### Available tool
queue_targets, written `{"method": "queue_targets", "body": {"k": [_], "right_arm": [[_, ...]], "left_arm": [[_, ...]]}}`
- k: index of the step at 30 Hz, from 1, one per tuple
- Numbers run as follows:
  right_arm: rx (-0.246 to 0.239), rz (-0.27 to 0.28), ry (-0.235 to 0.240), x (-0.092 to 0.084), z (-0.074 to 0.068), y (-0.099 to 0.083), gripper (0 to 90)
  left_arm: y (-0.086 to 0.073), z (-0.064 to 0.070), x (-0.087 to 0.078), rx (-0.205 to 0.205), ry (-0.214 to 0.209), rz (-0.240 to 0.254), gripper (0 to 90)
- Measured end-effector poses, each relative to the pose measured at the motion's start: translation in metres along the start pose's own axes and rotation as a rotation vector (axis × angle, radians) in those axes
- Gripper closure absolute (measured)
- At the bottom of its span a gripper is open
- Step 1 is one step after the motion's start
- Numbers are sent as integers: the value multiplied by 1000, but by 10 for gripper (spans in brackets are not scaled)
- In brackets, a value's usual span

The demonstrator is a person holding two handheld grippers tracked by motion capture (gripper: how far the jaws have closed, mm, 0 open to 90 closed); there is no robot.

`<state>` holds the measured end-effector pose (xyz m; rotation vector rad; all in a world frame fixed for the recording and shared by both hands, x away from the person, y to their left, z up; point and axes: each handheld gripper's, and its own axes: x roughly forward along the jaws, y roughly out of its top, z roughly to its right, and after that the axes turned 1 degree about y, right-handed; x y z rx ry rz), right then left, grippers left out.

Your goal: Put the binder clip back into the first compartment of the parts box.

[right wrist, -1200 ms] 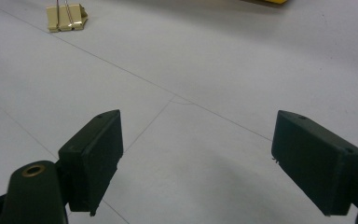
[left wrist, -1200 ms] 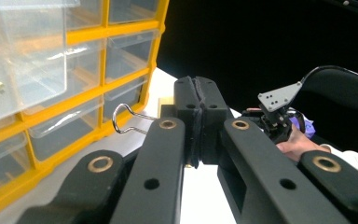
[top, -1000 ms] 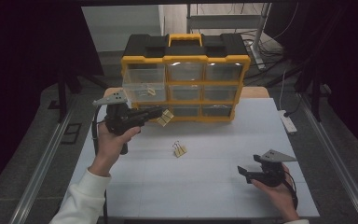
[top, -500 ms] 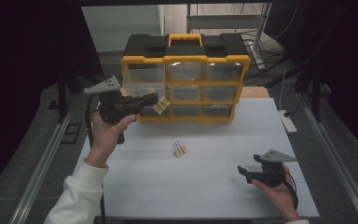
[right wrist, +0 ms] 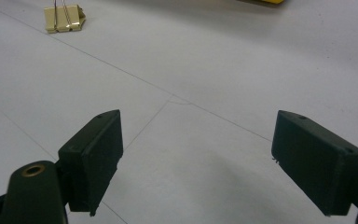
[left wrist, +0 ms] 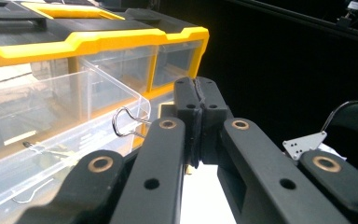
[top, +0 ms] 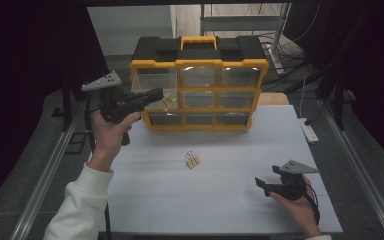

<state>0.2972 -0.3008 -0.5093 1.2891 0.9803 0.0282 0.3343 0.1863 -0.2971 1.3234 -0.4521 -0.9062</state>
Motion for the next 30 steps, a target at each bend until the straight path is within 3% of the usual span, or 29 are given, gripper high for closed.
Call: {"method": "queue_targets", "body": {"k": [15,30], "right_arm": [[4,-2,2,0,0,0,168],[6,-1,1,1,1,0,168]], "left_arm": [[26,-13,-4,4,68,31,892],[32,-40,17,-25,179,7,891]]}}
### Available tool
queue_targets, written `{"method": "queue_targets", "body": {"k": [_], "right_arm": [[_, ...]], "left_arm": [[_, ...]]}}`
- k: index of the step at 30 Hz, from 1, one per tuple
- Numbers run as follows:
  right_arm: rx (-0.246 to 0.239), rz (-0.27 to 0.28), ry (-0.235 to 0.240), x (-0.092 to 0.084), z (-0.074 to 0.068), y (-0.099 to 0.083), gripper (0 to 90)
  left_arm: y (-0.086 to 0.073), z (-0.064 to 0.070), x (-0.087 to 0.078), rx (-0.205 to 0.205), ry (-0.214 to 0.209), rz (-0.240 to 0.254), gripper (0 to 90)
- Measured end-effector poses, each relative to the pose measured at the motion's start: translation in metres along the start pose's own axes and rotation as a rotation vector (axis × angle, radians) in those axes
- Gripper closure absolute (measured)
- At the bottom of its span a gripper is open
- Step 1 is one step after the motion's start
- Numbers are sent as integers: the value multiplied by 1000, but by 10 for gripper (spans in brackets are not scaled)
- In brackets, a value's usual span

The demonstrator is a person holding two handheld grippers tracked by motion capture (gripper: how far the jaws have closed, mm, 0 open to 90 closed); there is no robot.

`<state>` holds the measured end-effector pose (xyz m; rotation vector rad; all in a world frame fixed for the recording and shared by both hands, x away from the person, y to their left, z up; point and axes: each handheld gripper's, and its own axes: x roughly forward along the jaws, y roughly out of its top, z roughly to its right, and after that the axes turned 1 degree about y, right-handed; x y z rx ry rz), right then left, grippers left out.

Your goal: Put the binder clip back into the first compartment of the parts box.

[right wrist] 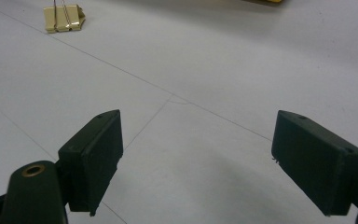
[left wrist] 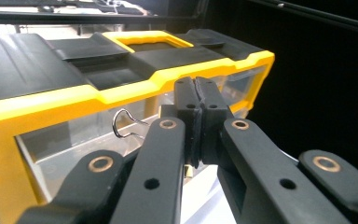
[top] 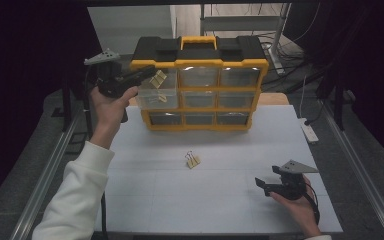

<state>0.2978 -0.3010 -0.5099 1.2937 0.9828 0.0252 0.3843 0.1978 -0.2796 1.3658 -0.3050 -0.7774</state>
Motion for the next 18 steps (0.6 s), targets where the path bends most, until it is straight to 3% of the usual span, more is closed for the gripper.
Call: {"method": "queue_targets", "body": {"k": [7,10,12,15,18], "right_arm": [[0,-2,1,0,0,0,168],[-2,-4,-3,0,0,0,168],[-2,-4,-3,0,0,0,168],[0,-3,1,0,0,0,168],[-2,-3,-1,0,0,0,168]], "left_arm": [[-3,-5,4,7,2,-1,856],[-5,-5,5,5,-13,9,575],[-7,-2,2,11,-26,12,446],[-12,4,-3,25,-67,6,354],[-18,10,-10,33,-95,3,323]]}}
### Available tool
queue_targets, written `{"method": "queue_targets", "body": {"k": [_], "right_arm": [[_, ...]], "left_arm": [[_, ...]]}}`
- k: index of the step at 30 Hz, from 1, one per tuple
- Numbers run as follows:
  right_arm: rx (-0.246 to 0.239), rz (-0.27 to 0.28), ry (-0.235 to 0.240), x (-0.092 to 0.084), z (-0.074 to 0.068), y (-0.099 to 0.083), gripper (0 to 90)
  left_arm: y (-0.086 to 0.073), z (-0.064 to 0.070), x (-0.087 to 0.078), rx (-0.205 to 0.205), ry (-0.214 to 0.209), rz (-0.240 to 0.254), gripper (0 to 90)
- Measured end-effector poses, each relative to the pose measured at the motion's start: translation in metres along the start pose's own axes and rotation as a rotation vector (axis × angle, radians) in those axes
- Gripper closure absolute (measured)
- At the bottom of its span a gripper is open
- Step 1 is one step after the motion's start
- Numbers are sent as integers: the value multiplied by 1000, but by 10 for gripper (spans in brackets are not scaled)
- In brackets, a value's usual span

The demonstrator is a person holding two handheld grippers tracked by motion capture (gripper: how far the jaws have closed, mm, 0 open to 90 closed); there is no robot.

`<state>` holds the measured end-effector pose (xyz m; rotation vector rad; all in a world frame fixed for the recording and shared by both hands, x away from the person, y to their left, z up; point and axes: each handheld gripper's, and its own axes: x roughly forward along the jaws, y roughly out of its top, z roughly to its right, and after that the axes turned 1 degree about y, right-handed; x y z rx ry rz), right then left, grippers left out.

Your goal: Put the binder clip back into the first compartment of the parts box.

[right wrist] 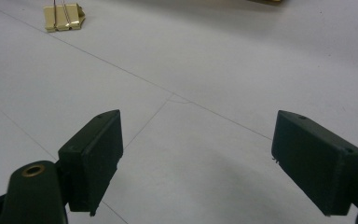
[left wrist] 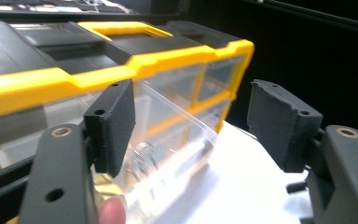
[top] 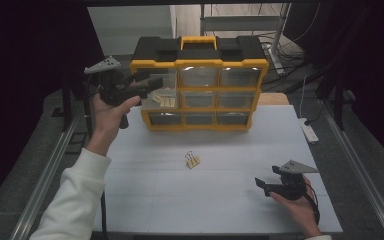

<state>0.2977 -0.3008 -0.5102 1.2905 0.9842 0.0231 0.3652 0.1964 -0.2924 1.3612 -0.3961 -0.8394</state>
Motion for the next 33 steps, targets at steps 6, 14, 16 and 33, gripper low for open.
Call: {"method": "queue_targets", "body": {"k": [6,14,16,33], "right_arm": [[-1,-1,0,0,0,0,168],[-1,-1,-1,0,-1,0,168],[-1,-1,1,0,-1,0,168],[0,-4,2,0,-1,0,168]], "left_arm": [[-15,17,-12,24,-55,-8,314],[-41,34,-17,50,-108,-42,312],[-46,36,-16,56,-109,-56,309],[-104,39,15,27,-118,-194,308]]}}
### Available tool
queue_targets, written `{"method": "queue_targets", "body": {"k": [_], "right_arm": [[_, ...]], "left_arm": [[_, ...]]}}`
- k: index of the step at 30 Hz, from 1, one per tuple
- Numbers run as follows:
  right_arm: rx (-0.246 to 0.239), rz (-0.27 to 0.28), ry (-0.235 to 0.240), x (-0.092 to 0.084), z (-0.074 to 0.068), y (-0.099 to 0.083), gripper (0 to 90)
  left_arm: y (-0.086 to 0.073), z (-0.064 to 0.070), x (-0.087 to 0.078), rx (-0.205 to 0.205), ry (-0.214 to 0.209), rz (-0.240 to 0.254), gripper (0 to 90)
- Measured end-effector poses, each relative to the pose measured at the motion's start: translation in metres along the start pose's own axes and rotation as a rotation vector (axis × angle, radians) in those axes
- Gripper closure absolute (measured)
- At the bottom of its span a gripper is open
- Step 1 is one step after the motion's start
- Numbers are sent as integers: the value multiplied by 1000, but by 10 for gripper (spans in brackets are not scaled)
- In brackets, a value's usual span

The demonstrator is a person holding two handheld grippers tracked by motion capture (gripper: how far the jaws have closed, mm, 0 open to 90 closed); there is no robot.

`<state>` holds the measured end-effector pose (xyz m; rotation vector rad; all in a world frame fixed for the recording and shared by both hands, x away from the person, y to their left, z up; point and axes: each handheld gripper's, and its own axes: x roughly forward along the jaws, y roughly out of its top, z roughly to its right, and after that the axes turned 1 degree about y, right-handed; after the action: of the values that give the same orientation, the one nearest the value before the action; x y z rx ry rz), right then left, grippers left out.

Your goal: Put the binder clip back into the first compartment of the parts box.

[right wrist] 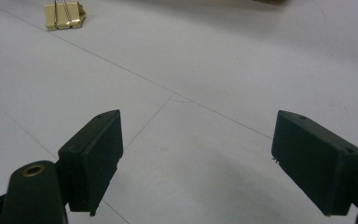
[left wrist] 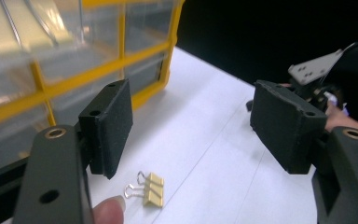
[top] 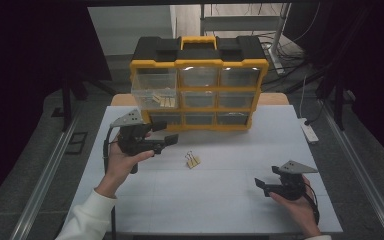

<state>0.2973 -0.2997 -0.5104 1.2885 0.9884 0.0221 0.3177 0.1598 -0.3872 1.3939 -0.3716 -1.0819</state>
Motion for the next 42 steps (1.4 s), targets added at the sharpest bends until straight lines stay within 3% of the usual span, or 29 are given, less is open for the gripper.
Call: {"method": "queue_targets", "body": {"k": [15,30,42], "right_arm": [[2,-5,2,0,0,0,168],[0,-4,3,0,0,0,167],[-1,-6,4,0,0,0,167]], "left_arm": [[-32,-12,47,-40,18,-130,308],[-43,-23,86,-70,12,-213,306],[-58,-41,115,-122,34,-306,310]]}}
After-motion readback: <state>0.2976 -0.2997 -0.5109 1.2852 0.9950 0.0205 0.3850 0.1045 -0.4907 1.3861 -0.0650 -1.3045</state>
